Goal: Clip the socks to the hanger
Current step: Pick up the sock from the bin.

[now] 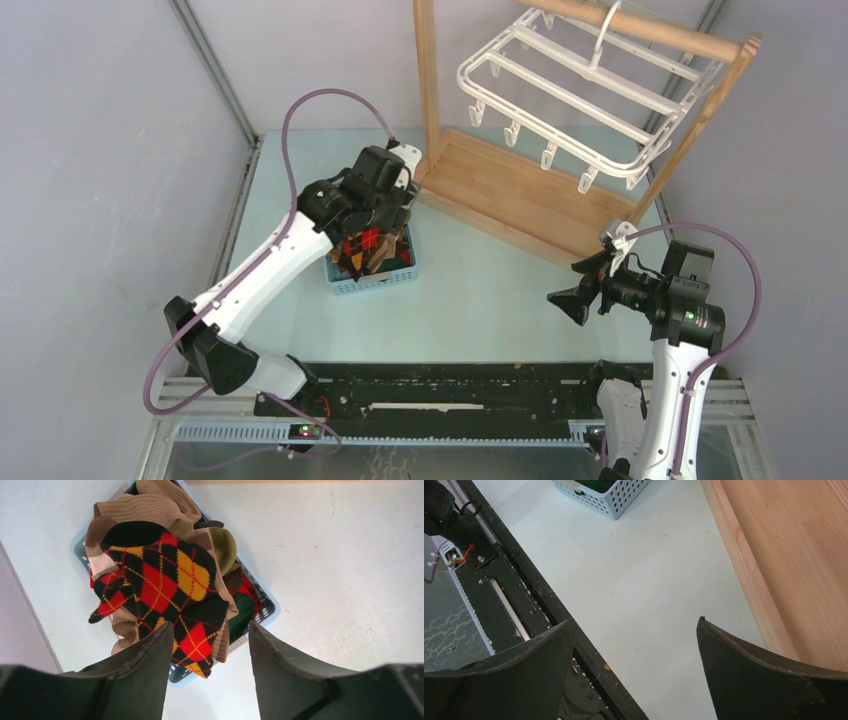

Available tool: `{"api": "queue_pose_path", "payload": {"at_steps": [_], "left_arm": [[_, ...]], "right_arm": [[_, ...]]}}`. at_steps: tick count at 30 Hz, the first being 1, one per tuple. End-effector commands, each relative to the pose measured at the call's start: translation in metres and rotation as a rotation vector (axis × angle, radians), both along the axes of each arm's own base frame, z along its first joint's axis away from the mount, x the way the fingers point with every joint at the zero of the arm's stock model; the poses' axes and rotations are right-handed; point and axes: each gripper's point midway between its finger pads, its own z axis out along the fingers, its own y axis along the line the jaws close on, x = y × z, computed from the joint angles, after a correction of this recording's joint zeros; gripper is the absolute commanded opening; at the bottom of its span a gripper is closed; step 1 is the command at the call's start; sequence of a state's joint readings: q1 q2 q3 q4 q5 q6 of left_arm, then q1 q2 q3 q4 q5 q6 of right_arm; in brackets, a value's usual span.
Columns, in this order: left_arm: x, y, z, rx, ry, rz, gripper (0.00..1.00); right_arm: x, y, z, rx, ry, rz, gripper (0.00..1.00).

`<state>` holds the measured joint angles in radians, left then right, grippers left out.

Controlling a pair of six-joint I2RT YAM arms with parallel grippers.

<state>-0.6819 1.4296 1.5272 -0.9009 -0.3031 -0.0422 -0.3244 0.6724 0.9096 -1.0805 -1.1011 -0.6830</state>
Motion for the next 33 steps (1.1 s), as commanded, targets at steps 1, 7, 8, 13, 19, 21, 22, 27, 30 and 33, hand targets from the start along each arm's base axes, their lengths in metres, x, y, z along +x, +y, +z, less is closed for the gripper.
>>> {"api": "queue_pose_path", "payload": {"at_steps": [1,7,8,13,19,21,22,27,30,33], "left_arm": [[-0.009,0.001,-0.012,0.108,-0.015,-0.023,0.63],[0.009,0.015,-0.030,0.250,-0.067,0.074,0.63],[0.012,0.014,-0.032,0.267,-0.075,0.068,0.62],[0.017,0.010,-0.048,0.304,-0.055,0.047,0.54],[0.015,0.011,-0.059,0.324,-0.031,0.038,0.41],[0.015,0.012,-0.061,0.332,-0.028,0.034,0.38],[0.014,0.013,-0.062,0.336,-0.026,0.033,0.37],[0.010,0.012,-0.064,0.321,-0.006,0.024,0.53],[0.007,0.013,-0.064,0.312,-0.004,0.023,0.56],[0.008,0.016,-0.067,0.337,-0.008,0.023,0.57]], "right_arm": [[0.001,0.002,0.003,0.002,-0.019,0.015,1.00],[0.002,0.002,0.003,0.004,-0.018,0.017,1.00],[0.002,0.002,0.003,0.005,-0.017,0.018,1.00],[0.000,0.002,0.003,0.000,-0.024,0.017,1.00],[-0.001,0.002,0.004,-0.001,-0.025,0.014,1.00],[-0.001,0.002,0.004,-0.001,-0.024,0.014,1.00],[-0.001,0.002,0.003,0.000,-0.023,0.014,1.00],[0.000,0.002,0.004,-0.002,-0.026,0.016,1.00],[0.000,0.002,0.003,0.000,-0.024,0.016,1.00],[0.000,0.003,0.004,0.001,-0.025,0.018,1.00]]}}
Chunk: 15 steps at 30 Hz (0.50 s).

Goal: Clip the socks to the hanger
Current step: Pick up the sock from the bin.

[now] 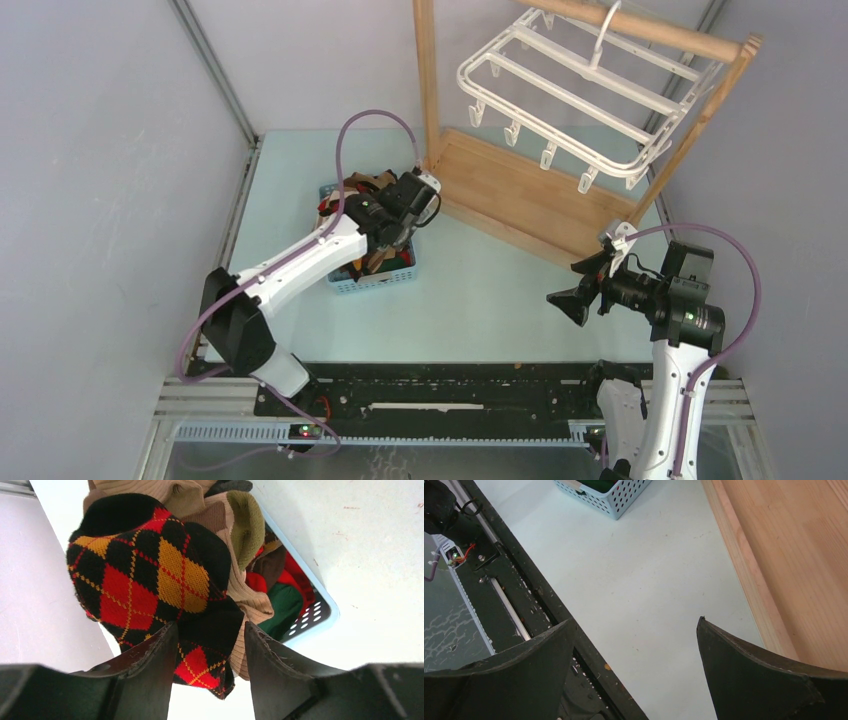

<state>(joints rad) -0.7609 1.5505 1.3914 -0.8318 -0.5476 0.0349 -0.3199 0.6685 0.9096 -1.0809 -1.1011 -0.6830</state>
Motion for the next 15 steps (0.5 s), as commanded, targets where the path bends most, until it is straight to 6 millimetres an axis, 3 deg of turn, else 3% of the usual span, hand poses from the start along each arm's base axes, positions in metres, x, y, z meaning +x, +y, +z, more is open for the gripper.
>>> {"api": "queue_pose_path", "payload": {"at_steps": [1,3,7,15], "left_arm": [[-0.001,0.007,-0.002,0.024,-0.015,0.001,0.56],[0.000,0.008,-0.006,0.041,-0.014,0.001,0.54],[0.002,0.011,-0.003,0.060,-0.026,0.011,0.33],[-0.003,0.010,0.037,-0.052,-0.061,-0.001,0.15]], "right_arm": [[0.001,0.001,0.003,0.001,-0.023,0.013,1.00],[0.001,0.001,0.003,0.001,-0.024,0.013,1.00],[0.000,0.001,0.003,0.000,-0.022,0.011,0.99],[0.000,0.002,0.004,0.005,-0.022,0.012,1.00]]}}
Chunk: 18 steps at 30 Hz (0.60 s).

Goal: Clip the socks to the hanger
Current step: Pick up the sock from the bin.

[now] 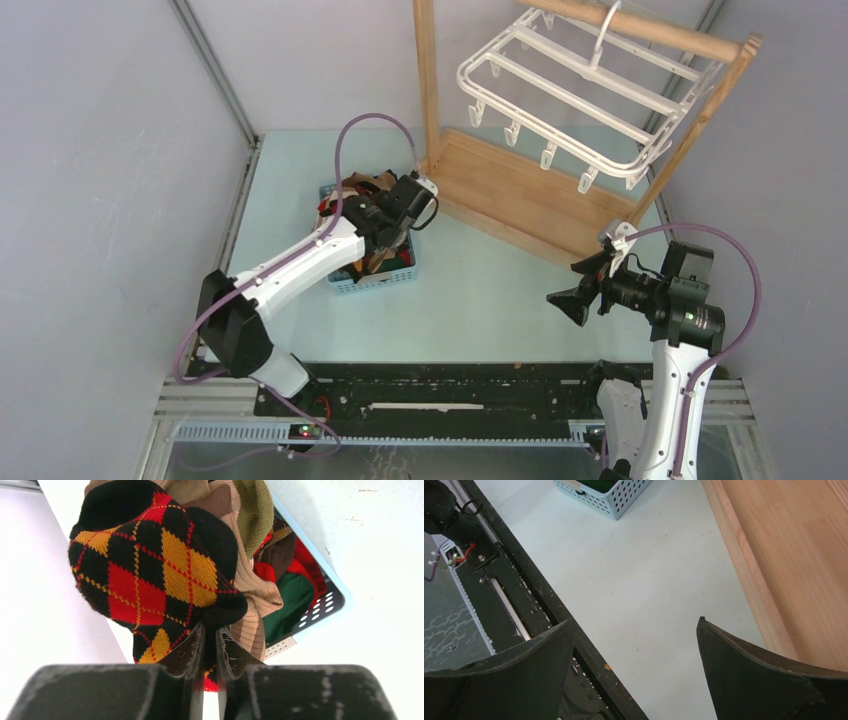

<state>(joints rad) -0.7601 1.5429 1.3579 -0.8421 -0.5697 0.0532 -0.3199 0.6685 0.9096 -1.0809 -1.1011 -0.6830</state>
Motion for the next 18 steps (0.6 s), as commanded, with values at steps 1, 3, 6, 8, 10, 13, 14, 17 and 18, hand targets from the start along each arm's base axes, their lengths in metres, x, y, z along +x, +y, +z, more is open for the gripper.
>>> {"api": "queue_pose_path", "payload": {"at_steps": [1,3,6,8,10,13,14,17,18], "left_arm": [[0.001,0.001,0.047,-0.126,-0.072,0.000,0.14],[-0.001,0.001,0.048,-0.194,-0.053,-0.001,0.09],[-0.001,0.005,0.048,-0.308,-0.029,0.011,0.06],[-0.001,0.004,0.050,-0.403,-0.010,0.002,0.01],[0.000,0.003,0.055,-0.504,-0.003,0.004,0.00],[0.004,0.010,0.067,-0.587,-0.020,0.023,0.00],[0.005,0.014,0.074,-0.605,-0.033,0.030,0.00],[0.009,0.027,0.099,-0.672,-0.092,0.055,0.00],[0.010,0.030,0.107,-0.700,-0.104,0.056,0.00]], "right_arm": [[0.000,0.002,0.005,0.005,-0.024,0.013,1.00],[0.000,0.002,0.005,0.008,-0.022,0.014,1.00],[0.000,0.003,0.006,0.008,-0.025,0.017,1.00],[0.000,0.003,0.005,0.008,-0.024,0.018,1.00],[0.000,0.003,0.006,0.008,-0.025,0.020,1.00],[0.000,0.004,0.006,0.010,-0.026,0.023,1.00],[-0.001,0.004,0.006,0.011,-0.026,0.025,1.00],[-0.001,0.005,0.007,0.011,-0.029,0.030,1.00],[-0.002,0.005,0.007,0.010,-0.032,0.032,1.00]]}}
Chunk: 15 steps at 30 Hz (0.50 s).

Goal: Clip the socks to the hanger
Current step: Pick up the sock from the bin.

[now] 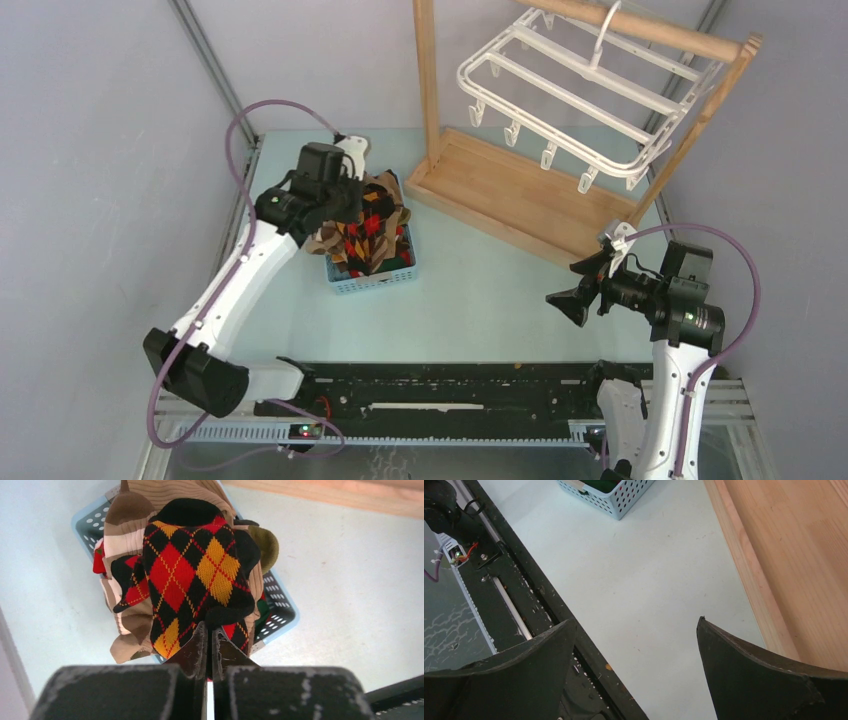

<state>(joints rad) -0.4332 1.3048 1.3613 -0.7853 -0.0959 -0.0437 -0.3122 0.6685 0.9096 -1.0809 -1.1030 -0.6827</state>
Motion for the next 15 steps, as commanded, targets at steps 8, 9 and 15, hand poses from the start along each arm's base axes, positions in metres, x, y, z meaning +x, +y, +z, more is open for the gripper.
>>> {"api": "queue_pose_path", "payload": {"at_steps": [8,9,15], "left_arm": [[0.006,0.026,0.089,-0.298,-0.159,0.047,0.00],[0.006,0.026,0.096,-0.313,-0.172,0.044,0.00],[-0.003,0.026,0.143,-0.369,-0.284,0.023,0.00]], "right_arm": [[-0.001,0.006,0.012,0.000,-0.056,0.045,1.00],[-0.001,0.006,0.012,-0.002,-0.059,0.049,1.00],[-0.006,0.010,0.019,-0.010,-0.117,0.080,1.00]]}}
